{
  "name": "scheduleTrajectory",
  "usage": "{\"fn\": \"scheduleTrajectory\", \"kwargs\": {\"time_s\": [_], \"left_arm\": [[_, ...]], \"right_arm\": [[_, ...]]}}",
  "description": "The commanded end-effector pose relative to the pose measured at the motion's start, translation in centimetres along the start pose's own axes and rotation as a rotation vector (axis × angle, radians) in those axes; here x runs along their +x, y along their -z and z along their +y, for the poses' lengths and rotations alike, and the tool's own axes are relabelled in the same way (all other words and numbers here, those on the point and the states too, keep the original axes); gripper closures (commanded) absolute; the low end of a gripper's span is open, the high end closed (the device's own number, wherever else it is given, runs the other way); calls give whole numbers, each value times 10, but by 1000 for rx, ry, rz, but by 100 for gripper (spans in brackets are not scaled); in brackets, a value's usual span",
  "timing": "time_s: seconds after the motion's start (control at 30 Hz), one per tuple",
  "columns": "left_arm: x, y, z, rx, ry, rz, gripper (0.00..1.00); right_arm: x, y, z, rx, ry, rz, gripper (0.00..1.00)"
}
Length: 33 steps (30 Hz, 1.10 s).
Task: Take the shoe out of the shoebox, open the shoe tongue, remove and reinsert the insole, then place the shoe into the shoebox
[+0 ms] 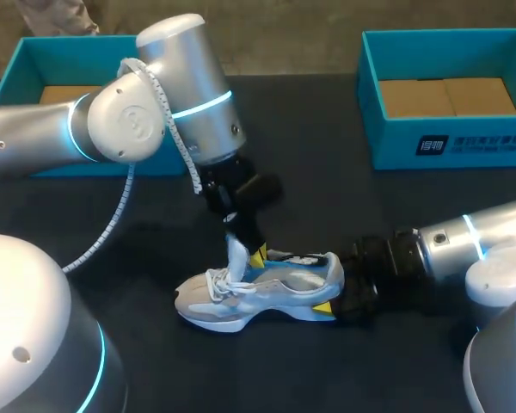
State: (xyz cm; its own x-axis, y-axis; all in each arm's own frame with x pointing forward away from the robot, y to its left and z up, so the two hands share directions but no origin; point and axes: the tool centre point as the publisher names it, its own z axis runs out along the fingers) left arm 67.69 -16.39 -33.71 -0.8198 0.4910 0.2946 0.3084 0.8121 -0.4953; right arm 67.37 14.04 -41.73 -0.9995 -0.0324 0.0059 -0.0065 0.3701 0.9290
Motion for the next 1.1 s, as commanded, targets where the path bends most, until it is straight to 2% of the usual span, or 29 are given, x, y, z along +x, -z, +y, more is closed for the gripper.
{"fn": "scheduleTrajectory", "kwargs": {"time_s": [0.03,0.4,0.87,0.9,0.97,1.03,1.1], "left_arm": [[-4,-4,-1,-13,8,-3,100],[-5,-7,-15,-51,26,-56,100],[-8,-14,-16,-100,150,-211,100],[-8,-15,-16,-103,154,-219,97],[-9,-16,-17,-106,155,-222,77],[-9,-15,-16,-106,156,-224,77],[-9,-13,-16,-104,157,-227,67]], "right_arm": [[1,-1,-1,3,0,-1,100],[1,-1,-1,3,0,-1,100],[1,-1,-1,3,0,-1,100],[1,-1,-1,3,0,-1,100],[1,-1,-1,3,0,-1,100],[1,-1,-1,3,0,-1,100],[1,-1,-1,3,0,-1,100]]}}
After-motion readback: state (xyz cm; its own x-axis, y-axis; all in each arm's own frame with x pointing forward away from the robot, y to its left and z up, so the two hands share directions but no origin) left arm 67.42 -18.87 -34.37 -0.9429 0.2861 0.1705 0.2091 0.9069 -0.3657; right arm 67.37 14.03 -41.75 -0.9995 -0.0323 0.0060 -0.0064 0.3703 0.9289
